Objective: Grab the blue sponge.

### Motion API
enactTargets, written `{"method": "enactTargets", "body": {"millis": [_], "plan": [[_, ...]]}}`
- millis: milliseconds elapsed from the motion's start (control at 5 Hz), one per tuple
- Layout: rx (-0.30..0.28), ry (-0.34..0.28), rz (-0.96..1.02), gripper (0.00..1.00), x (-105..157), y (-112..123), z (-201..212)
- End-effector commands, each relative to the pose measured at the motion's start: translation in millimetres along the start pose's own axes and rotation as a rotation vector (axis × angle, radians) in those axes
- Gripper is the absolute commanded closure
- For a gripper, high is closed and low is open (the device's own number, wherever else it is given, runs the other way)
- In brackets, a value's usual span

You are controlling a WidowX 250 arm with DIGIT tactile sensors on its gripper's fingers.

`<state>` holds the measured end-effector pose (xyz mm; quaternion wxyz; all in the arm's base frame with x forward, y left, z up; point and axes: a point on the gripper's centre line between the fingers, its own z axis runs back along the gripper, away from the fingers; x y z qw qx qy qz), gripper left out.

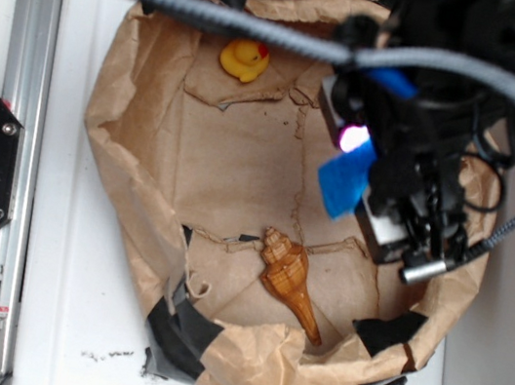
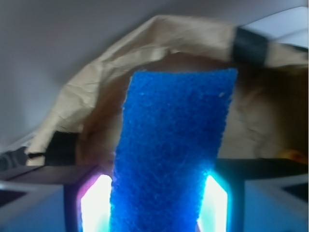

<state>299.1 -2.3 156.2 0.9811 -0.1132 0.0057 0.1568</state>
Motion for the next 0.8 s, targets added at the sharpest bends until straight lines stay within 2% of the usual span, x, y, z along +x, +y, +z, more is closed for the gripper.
{"method": "enactTargets", "body": {"millis": [0, 200, 600], "plan": [[0.03, -0.121, -0.14, 1.0, 2.0, -2.5, 0.4], [0.062, -0.189, -0.175, 1.0, 8.0, 20.6, -5.1], [0.058, -0.193, -0.177, 1.0, 9.2, 22.2, -7.3]]}}
